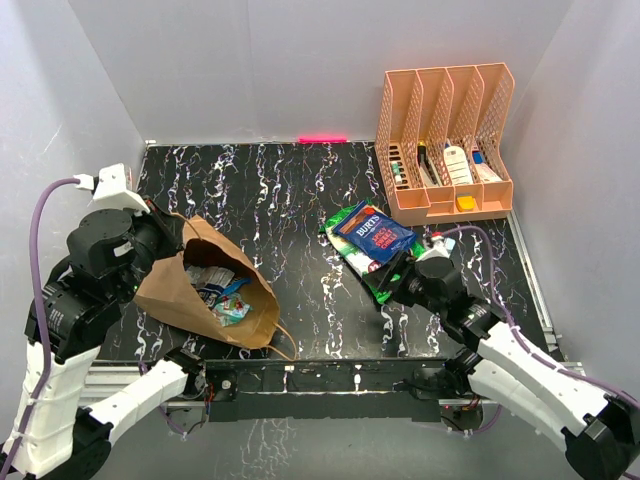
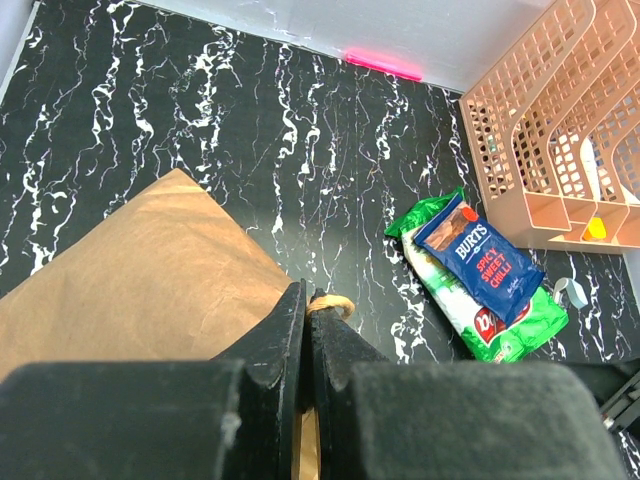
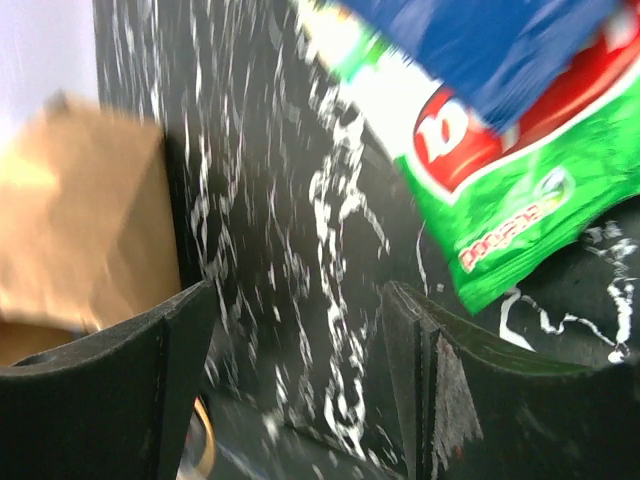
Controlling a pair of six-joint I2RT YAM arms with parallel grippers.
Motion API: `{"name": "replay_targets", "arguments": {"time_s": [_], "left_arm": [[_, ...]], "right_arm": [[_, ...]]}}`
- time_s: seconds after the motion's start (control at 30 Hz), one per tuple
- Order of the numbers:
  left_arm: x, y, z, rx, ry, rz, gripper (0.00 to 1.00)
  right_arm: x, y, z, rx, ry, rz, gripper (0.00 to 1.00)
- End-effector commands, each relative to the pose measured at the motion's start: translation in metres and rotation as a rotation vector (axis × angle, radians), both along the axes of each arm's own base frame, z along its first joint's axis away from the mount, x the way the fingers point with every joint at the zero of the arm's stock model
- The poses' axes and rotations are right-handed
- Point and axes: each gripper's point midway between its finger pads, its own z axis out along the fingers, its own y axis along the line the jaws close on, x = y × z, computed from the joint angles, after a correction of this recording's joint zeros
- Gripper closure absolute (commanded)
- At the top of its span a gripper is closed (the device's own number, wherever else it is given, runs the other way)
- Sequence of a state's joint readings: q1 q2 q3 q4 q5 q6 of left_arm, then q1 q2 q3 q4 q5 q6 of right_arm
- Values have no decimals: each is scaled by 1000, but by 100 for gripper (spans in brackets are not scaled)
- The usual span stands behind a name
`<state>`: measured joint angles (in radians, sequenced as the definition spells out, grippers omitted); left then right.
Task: Take the snacks out of the paper bag
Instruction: Place the snack at the center of the board, then take out the snack from the paper bag.
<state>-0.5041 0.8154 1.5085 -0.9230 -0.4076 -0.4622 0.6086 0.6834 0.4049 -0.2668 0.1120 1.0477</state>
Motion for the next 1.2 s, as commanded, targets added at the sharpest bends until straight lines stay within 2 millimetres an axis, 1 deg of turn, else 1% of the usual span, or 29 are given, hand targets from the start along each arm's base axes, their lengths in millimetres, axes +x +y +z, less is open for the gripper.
{"name": "replay_targets", "arguments": {"time_s": [0.0,0.1,0.13,0.17,0.2,0.27,0.33,0.43,0.5,0.57,0.6,0.63,0.7,0.8,0.83,0.9,0.97,1.03,1.1,1.17], "left_arm": [[5,-6,14,-57,-68,-6,100],[6,-4,11,-42,-62,4,100],[6,-2,10,-37,-57,8,100],[5,-1,10,-33,-55,12,100],[5,0,10,-29,-55,14,100],[4,1,8,-22,-50,21,100],[5,2,7,-23,-48,27,100],[6,-2,6,-34,-40,14,100],[7,-4,5,-34,-30,11,100],[7,-4,4,-33,-23,13,100],[7,-4,3,-34,-22,13,100],[7,-4,3,-35,-24,12,100],[6,-4,3,-39,-29,12,100],[4,-3,3,-41,-27,12,100],[3,-3,3,-43,-26,11,100],[1,-3,4,-52,-22,7,100],[0,-6,5,-65,-19,-7,100],[-1,-9,4,-77,-15,-18,100],[-1,-11,3,-81,-11,-27,100],[0,-12,2,-80,-8,-27,100]], "right_arm": [[-50,56,25,-61,-151,592,28],[-60,90,52,-163,-402,820,23],[-65,103,66,-215,-526,894,22],[-71,114,75,-269,-642,960,21],[-79,126,82,-357,-805,1049,20],[-93,146,94,-468,-1047,1174,15],[-97,164,101,-558,-1240,1248,10],[-101,193,109,-689,-1531,1355,3],[-105,218,116,-795,-1721,1374,2],[-106,243,127,-867,-1870,1350,2],[-104,257,124,-889,-1907,1360,2],[-102,270,125,-915,-1946,1360,2],[-95,293,133,-984,-2021,1323,2],[-77,313,138,-1086,-2093,1204,0],[-72,319,137,-1118,-2105,1197,2],[-69,328,130,-1143,-2110,1233,10],[-67,331,123,-1121,-2130,1259,20],[-60,333,113,-1124,-2143,1287,30],[-50,336,103,-1158,-2145,1305,37],[-42,338,93,-1176,-2158,1329,40]]}}
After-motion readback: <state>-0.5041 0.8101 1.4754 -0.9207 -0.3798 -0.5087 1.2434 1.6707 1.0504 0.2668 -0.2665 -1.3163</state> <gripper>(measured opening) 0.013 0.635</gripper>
